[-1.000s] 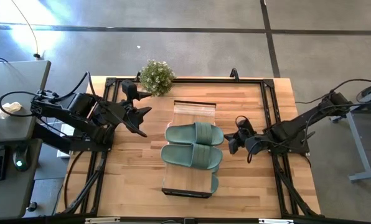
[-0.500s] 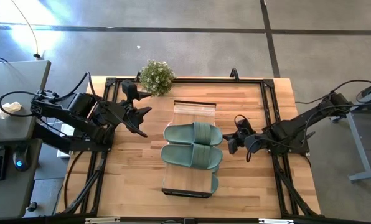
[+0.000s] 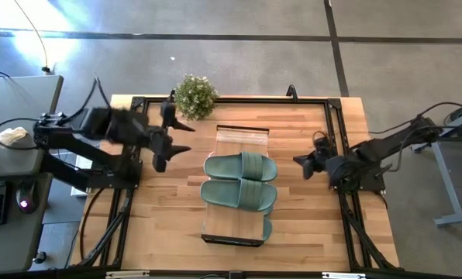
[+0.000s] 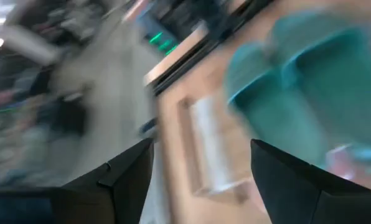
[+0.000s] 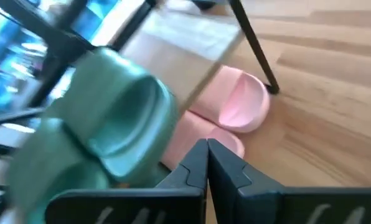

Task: Pick and place slides into the shelf
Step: Return to Home Position

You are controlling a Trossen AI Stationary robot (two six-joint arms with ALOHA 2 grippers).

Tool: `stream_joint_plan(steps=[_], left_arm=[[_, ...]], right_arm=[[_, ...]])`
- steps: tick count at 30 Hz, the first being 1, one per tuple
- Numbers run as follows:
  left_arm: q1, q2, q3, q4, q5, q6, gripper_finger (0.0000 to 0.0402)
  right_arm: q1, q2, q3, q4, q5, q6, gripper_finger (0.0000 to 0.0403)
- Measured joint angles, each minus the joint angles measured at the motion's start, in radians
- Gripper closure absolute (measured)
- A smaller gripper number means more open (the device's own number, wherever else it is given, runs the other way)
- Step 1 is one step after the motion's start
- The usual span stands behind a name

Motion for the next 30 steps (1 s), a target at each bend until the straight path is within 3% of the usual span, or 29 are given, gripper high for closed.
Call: stream_joint_plan(steps=[4, 7, 10, 14, 18, 21, 25, 30], left_arm=[[0.177, -0.026, 0.0, 0.032, 0.447, -0.038, 0.0176], [0.275, -0.028, 0.0, 0.024, 0.713, -0.039, 0.02], [0.317, -0.026, 0.0, 0.031, 0.896, -0.03, 0.0228], [0.321, -0.027, 0.0, 0.079, 0.933, -0.018, 0.0273], [0.321, -0.037, 0.0, 0.249, 0.926, -0.031, 0.0322], [0.327, -0.045, 0.0, 0.383, 0.923, -0.023, 0.0359], [0.408, -0.063, 0.0, 0.396, 0.926, -0.027, 0.0396], [0.509, -0.108, 0.0, 0.33, 0.94, -0.027, 0.0384]], right_arm=[[0.0, -0.126, 0.0, -0.012, -0.09, -0.005, 0.0403], [0.003, -0.186, 0.0, -0.009, -0.311, 0.027, 0.0403], [0.031, -0.197, 0.0, 0.052, -0.514, 0.122, 0.0403], [0.08, -0.156, 0.0, 0.315, -0.607, 0.071, 0.0403], [0.068, -0.12, 0.0, 0.676, -0.546, -0.327, 0.0403], [0.008, -0.13, 0.0, 0.818, -0.523, -0.552, 0.0403], [-0.081, -0.183, 0.042, 0.783, -0.586, -0.705, 0.0403], [-0.16, -0.248, 0.198, 0.528, -0.558, -0.867, 0.0403]])
